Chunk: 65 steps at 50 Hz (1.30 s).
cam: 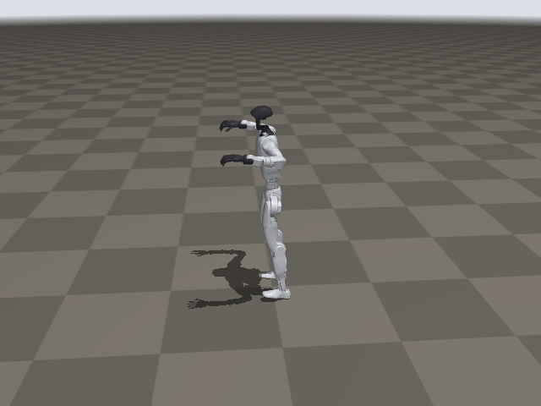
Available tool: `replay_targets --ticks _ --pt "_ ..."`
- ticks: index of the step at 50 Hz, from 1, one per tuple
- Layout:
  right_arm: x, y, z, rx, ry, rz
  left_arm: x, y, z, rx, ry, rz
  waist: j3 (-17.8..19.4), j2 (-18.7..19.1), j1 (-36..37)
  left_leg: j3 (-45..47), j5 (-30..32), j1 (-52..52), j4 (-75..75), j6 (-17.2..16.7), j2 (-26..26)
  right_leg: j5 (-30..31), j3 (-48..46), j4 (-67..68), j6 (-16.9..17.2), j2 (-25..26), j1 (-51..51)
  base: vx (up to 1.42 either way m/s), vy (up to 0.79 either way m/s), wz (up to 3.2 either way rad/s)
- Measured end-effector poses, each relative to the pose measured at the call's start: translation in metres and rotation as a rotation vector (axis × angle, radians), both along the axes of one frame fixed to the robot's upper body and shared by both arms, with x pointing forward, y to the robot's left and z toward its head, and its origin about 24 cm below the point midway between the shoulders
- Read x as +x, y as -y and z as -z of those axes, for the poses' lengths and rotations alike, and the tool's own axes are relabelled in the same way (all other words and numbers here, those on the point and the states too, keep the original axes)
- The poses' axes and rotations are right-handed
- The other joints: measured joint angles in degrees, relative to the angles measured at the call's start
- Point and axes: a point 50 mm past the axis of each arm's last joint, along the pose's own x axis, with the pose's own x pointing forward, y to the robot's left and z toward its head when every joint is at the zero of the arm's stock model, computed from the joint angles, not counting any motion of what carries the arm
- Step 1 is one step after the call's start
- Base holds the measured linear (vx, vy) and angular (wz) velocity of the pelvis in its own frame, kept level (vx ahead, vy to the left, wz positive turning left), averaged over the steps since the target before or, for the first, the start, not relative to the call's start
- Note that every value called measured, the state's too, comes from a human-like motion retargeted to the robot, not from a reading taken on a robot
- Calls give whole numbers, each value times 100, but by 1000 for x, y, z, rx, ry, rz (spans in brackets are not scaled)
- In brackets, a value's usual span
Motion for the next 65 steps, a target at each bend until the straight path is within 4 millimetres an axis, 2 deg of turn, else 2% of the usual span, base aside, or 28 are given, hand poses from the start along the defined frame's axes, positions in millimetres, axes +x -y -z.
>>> replay_targets --ticks 11,32,47,65 --pt "-7 4 -3 -2 15 26 8 6 3 -10 10 31 5 61 121 -20 -13 5 -2 -1 -2 -5 -33 -21 -18 0 25 0 0 0" --pt "-6 1 -6 -70 -1 37 6 1 7 -20 -11 8 6 58 97 20 -22 -1 -7 -3 -1 7 -2 -16 -12 1 -7 0 0 0" --pt "-4 2 -6 -58 -15 34 3 -11 -2 -9 22 -55 14 34 79 16 -1 -29 -20 -5 10 23 -18 -25 -3 13 -33 0 0 0" --pt "-4 1 -13 -68 27 26 2 -4 -11 -6 74 -17 90 20 188 -52 98 -86 26 12 12 37 -53 20 2 10 -53 0 0 0"
